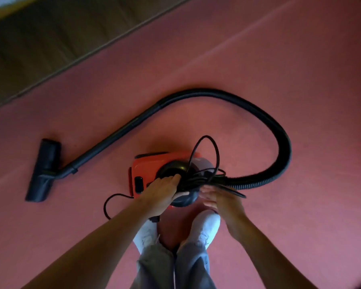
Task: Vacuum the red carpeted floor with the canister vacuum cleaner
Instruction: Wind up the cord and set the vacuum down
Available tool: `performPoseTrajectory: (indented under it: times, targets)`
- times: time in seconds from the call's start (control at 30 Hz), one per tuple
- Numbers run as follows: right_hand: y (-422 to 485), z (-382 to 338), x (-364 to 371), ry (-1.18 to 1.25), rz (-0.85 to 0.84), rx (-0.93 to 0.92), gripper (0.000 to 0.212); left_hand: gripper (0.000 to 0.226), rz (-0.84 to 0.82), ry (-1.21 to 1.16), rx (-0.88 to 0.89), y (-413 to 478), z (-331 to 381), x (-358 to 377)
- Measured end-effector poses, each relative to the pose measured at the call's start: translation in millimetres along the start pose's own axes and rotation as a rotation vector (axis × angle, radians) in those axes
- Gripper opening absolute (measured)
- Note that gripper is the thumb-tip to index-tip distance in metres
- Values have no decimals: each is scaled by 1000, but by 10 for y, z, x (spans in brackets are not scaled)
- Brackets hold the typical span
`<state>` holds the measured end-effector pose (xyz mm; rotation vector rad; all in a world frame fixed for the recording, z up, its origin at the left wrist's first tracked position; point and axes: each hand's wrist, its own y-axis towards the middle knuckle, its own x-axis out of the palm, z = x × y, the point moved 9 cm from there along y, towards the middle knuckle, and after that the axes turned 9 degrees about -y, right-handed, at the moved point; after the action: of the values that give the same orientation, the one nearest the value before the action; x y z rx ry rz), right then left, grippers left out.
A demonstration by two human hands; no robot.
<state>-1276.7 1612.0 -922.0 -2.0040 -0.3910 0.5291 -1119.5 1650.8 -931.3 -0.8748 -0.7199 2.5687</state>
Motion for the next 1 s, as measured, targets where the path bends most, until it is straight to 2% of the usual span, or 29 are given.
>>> performPoseTrajectory:
  times: [0.07,0.1,0.2,0.23,0.3,0.37,0.43,0.53,0.67,0.77,0.87,1.0]
  targets:
    - [-2,-139,34,-221,-35,14,24,50,-30,116,-26,-119,-164,-120]
    - [21,-231,52,-455,-38,-7,26,51,-39,145,-50,-172,-260,-189]
    - [34,-558,274,-1624,-189,-234,28,53,-49,136,-139,-359,-570,-431]
    - [22,-633,331,-1930,-241,-296,30,55,-37,131,-170,-457,-696,-520]
    - [63,-856,355,-2269,-274,-352,30,61,-27,154,-229,-688,-970,-641]
    - [216,-1240,477,-2324,-196,-389,29,58,-25,214,-292,-904,-1253,-725]
    - [426,-1584,818,-2218,-143,-476,31,46,-19,261,-340,-1079,-1477,-748]
    - [592,-1858,1642,-2066,-196,-596,33,44,1,224,-392,-1263,-1665,-697]
    - [534,-1950,2805,-1857,-248,-831,33,36,110,188,-407,-1353,-1691,-649]
    - [579,-1896,3382,-1764,-325,-893,31,28,204,175,-406,-1344,-1623,-735]
    - [881,-1816,3758,-1791,-402,-870,34,22,212,155,-376,-1311,-1629,-790]
    - [1418,-1601,3996,-1987,-401,-883,54,17,255,130,-295,-1276,-1682,-803]
